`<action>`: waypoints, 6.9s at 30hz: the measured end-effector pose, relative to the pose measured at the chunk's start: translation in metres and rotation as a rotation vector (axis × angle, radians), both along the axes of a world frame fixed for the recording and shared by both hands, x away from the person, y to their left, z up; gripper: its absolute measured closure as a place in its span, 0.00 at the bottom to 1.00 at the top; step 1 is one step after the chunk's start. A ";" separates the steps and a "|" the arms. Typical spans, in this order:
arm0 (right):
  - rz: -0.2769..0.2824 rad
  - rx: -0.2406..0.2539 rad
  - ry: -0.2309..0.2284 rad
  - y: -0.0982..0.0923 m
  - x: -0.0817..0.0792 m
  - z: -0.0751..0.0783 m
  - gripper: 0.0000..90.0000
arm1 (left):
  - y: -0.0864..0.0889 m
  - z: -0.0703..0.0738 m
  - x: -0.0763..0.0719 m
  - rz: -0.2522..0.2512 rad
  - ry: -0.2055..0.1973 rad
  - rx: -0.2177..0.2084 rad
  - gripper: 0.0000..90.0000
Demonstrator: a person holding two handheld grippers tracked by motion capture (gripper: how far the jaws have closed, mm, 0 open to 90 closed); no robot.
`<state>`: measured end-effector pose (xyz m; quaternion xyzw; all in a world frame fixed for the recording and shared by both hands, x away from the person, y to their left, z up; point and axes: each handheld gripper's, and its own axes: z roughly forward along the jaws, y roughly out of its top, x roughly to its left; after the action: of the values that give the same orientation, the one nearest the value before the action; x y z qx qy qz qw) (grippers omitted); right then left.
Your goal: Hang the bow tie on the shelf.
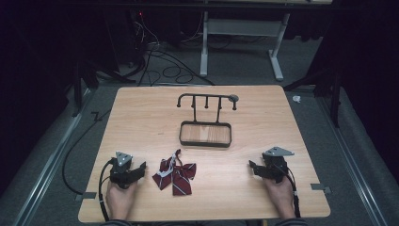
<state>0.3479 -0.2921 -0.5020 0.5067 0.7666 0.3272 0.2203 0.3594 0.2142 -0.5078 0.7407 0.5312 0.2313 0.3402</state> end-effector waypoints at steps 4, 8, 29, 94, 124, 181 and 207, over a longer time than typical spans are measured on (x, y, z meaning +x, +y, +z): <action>-0.001 0.000 0.000 0.000 0.000 0.000 0.39 | 0.000 0.000 0.000 0.000 0.000 0.000 0.42; 0.000 0.001 0.000 0.000 0.000 0.000 0.39 | 0.000 0.000 0.000 0.000 0.000 -0.001 0.42; 0.006 0.004 0.000 -0.001 0.000 0.000 0.38 | 0.000 0.000 0.000 0.021 0.002 -0.018 0.42; 0.006 0.005 0.000 -0.001 0.000 0.000 0.38 | -0.080 0.056 0.021 -0.273 0.023 -0.072 0.54; 0.004 0.009 0.002 -0.001 0.000 0.000 0.38 | -0.109 0.029 0.055 -0.334 0.140 -0.011 0.83; 0.005 0.011 0.003 -0.001 0.000 0.000 0.38 | -0.097 0.131 0.009 -0.469 -0.104 -0.142 0.94; 0.004 0.014 0.008 -0.002 0.000 0.000 0.38 | -0.104 0.161 0.015 -0.518 -0.136 -0.188 0.94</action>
<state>0.3483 -0.2939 -0.5016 0.5081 0.7661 0.3310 0.2130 0.3740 0.1101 -0.3472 0.7997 0.3195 0.1355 0.4899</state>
